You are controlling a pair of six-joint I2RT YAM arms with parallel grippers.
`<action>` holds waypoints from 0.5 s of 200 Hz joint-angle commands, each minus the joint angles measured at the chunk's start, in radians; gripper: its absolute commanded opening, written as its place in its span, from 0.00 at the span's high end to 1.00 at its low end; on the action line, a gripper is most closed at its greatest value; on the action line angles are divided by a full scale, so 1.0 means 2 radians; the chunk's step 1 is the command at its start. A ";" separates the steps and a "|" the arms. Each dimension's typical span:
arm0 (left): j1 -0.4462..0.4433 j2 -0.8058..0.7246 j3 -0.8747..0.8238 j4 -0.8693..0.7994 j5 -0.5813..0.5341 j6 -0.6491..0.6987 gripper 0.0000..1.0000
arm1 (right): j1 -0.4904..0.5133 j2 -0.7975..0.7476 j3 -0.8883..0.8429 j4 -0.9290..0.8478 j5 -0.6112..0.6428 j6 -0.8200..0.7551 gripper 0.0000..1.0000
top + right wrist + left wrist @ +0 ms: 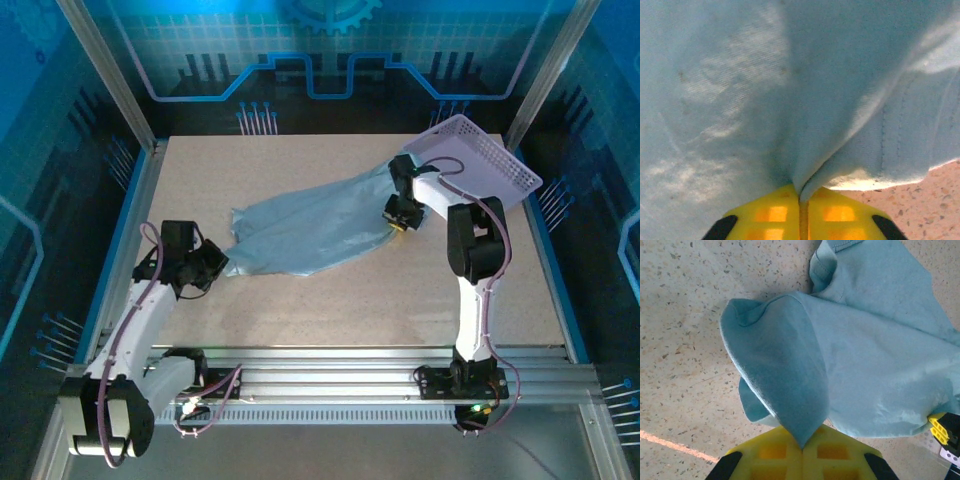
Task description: Fold and stack the t-shirts
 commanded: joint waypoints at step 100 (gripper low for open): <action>-0.001 -0.015 0.029 -0.030 -0.047 0.006 1.00 | 0.034 -0.249 -0.143 -0.127 0.039 -0.050 1.00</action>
